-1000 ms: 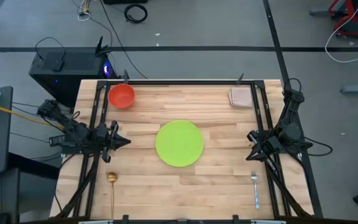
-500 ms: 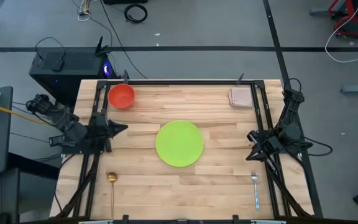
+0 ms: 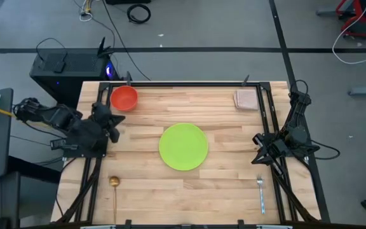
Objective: Pick and place plate/cup/fork/spoon on tray
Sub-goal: Put the orange bowl on the green plate
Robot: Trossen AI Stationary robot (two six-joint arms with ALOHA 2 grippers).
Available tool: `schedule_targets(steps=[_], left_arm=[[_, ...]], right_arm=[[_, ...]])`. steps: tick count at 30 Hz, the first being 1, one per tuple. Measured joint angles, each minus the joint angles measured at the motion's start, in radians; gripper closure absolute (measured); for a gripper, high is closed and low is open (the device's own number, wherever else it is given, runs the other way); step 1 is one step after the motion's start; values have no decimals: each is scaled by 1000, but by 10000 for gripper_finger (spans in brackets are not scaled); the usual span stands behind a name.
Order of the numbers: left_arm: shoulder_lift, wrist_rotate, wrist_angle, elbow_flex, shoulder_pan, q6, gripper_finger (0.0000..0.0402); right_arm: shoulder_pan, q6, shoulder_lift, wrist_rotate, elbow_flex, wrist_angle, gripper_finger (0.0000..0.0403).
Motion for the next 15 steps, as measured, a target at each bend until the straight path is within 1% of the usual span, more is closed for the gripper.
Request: schedule_targets(steps=[3, 7, 9, 12, 15], left_arm=[[30, 74, -50, 11, 78, -50, 397], [68, 151, -50, 11, 209, -64, 397], [90, 208, -50, 11, 281, -70, 397], [128, 301, -50, 11, 389, -49, 397], [172, 363, -49, 11, 495, -6, 397]], right_arm=[[0, 0, 0, 0, 0, 0, 389], [0, 0, 0, 0, 0, 0, 389], [0, -1, 0, 0, 0, 0, 389], [0, -41, 0, 0, 0, 0, 389], [0, -103, 0, 14, 2, -2, 389]])
